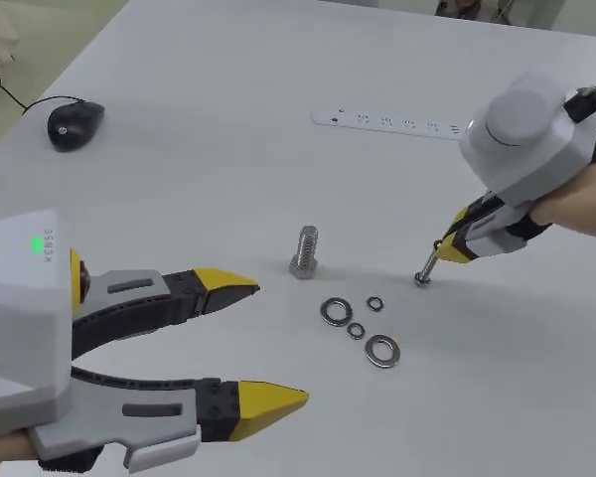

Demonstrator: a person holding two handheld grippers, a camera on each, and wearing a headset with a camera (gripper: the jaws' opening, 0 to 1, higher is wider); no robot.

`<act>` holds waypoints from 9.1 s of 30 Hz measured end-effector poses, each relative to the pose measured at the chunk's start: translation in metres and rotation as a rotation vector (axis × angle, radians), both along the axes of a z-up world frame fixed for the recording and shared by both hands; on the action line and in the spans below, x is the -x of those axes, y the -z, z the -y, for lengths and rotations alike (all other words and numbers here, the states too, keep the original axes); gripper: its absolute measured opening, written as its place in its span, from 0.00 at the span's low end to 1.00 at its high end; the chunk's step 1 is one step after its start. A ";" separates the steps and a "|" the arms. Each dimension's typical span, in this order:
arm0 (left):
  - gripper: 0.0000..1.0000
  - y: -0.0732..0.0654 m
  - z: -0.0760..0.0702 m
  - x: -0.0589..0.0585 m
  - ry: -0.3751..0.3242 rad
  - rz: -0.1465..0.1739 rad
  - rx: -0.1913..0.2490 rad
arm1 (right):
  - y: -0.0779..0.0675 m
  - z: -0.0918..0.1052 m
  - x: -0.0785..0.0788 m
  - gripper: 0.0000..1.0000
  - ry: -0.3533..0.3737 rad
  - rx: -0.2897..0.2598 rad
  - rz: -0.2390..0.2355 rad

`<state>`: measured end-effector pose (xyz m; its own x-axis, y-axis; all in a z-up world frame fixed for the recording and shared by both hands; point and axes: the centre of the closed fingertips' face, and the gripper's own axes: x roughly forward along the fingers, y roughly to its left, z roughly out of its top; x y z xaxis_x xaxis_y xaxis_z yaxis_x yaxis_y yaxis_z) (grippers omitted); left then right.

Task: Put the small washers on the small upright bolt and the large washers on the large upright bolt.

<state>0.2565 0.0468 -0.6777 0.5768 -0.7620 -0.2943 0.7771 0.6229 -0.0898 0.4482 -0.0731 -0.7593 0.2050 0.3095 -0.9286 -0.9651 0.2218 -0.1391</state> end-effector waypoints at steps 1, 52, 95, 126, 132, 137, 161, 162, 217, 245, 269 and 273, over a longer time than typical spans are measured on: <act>0.52 0.000 0.000 0.000 -0.001 0.000 -0.001 | 0.001 0.000 0.000 0.12 0.000 0.001 0.002; 0.51 0.010 -0.007 -0.007 -0.017 -0.025 0.001 | 0.053 0.005 -0.001 0.15 -0.051 0.063 -0.076; 0.51 0.003 0.000 0.003 -0.011 0.006 -0.026 | 0.029 0.015 0.020 0.16 -0.047 0.038 -0.040; 0.51 0.000 -0.008 0.012 -0.045 0.017 -0.023 | 0.032 -0.040 0.054 0.16 -0.148 -0.004 -0.068; 0.51 0.000 -0.010 0.012 -0.051 0.015 -0.021 | 0.037 -0.044 0.054 0.17 -0.158 0.002 -0.078; 0.50 0.001 -0.011 0.011 -0.054 0.014 -0.020 | 0.046 -0.046 0.051 0.18 -0.160 0.011 -0.095; 0.50 0.002 -0.016 0.004 -0.060 0.014 -0.026 | 0.061 -0.048 0.046 0.19 -0.110 0.041 -0.146; 0.50 0.002 -0.016 0.004 -0.060 0.015 -0.025 | 0.061 -0.048 0.046 0.19 -0.115 0.046 -0.142; 0.49 0.003 -0.005 0.007 -0.034 0.014 -0.035 | 0.023 -0.002 0.041 0.12 -0.054 0.005 -0.078; 0.49 -0.001 -0.003 0.009 -0.020 0.027 -0.041 | -0.003 0.013 0.015 0.12 -0.031 0.021 -0.020; 0.49 0.001 -0.010 0.009 -0.037 0.019 -0.045 | -0.009 0.001 0.003 0.12 -0.088 0.069 -0.019; 0.49 0.001 -0.010 0.008 -0.038 0.018 -0.043 | -0.007 0.000 0.002 0.12 -0.091 0.075 -0.025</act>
<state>0.2483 0.0567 -0.6789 0.6107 -0.7264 -0.3151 0.7541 0.6550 -0.0485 0.4457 -0.0731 -0.7527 0.1552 0.2551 -0.9544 -0.9842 0.1230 -0.1272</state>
